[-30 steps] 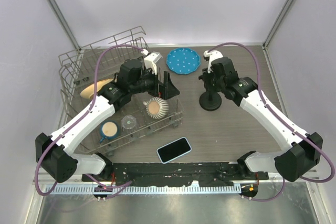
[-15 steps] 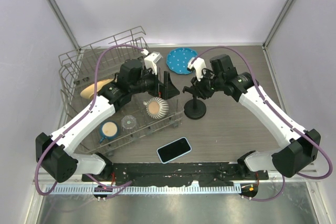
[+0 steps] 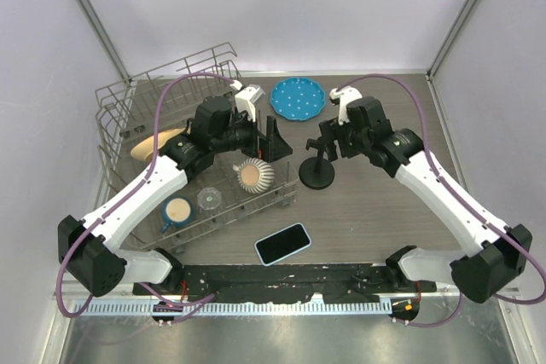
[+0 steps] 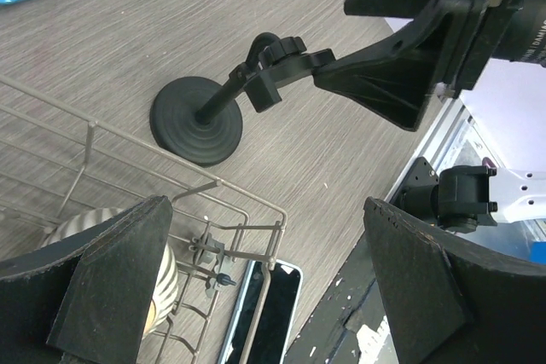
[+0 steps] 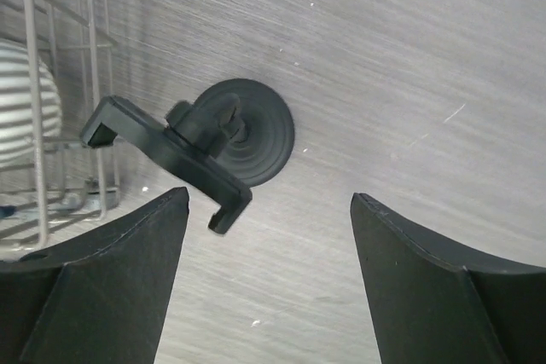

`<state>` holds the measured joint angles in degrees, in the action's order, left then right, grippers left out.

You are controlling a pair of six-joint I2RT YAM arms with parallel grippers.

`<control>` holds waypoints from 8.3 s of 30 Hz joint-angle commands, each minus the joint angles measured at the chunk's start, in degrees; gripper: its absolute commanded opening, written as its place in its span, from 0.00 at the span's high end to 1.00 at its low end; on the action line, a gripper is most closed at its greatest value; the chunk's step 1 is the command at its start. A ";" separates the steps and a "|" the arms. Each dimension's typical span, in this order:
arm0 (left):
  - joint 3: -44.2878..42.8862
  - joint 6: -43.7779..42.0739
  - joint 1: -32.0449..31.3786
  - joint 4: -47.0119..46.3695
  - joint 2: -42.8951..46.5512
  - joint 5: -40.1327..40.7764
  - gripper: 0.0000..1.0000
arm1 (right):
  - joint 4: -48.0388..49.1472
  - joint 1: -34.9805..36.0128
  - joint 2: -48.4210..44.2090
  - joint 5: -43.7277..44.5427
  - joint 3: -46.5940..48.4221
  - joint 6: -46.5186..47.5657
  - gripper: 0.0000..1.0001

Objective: Place the phone on the phone stand

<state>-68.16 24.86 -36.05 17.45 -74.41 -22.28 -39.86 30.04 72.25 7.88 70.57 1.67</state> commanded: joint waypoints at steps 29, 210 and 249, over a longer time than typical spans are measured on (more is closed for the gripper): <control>-2.42 -0.69 -0.69 -1.01 -0.73 -1.18 0.00 | 7.51 5.55 -2.11 11.81 -5.17 -11.17 0.76; 14.72 -2.10 -0.77 -14.64 27.74 43.64 0.02 | -3.28 17.15 12.45 15.67 -23.38 -86.07 0.09; 8.05 -1.05 -0.77 -10.16 14.57 25.30 0.00 | 12.61 17.33 -31.99 27.79 -38.94 -65.59 0.99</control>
<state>-55.37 22.76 -36.69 5.93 -54.81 13.47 -35.07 47.31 45.67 27.18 28.77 -74.26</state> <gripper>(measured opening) 0.996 0.818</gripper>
